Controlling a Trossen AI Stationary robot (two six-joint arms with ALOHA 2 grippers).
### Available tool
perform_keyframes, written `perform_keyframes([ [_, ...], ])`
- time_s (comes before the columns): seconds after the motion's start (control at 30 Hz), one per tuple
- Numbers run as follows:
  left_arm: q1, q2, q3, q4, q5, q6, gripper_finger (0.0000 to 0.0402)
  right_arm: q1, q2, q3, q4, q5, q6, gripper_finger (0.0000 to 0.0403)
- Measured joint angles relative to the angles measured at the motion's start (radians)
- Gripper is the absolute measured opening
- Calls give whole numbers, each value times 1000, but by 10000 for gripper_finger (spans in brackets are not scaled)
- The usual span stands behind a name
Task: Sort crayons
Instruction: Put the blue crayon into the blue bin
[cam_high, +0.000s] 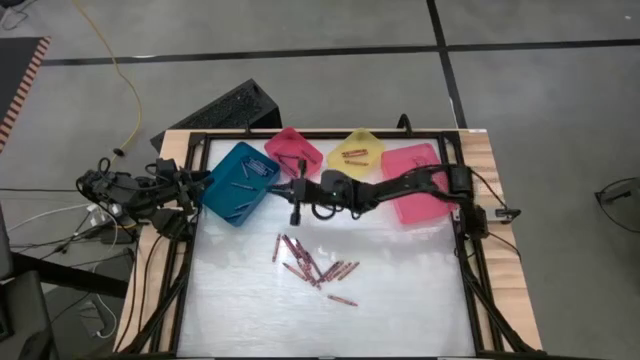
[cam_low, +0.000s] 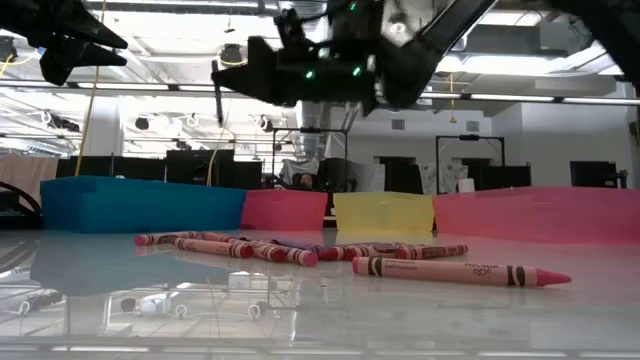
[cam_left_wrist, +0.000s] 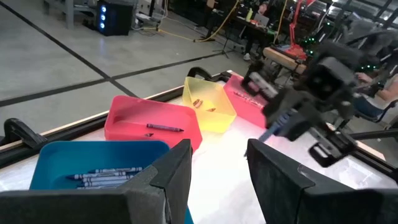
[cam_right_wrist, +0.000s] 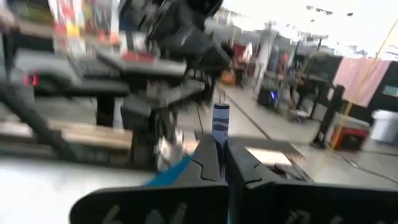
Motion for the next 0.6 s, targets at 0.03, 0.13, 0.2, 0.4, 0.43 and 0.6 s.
perform_keyframes([
  [0.03, 0, 0, 0, 0, 0, 0, 145, -15, 30, 7, 61, -28, 26, 1],
  [0.13, 0, 0, 0, 0, 0, 0, 145, -53, 108, 61, 143, -45, 100, 1],
  [0.2, 0, 0, 0, -1, 0, 0, 145, -73, 164, 122, 147, -45, 130, 1],
  [0.4, 0, 0, 0, 0, 0, -2, 145, -111, 323, 357, 40, -46, 153, 1],
  [0.43, 0, 0, 0, 0, 1, -5, 145, -114, 342, 399, -7, -45, 153, 1],
  [0.6, 0, 0, 0, -1, 2, -9, 145, -120, 432, 607, -334, -6, 152, 2],
])
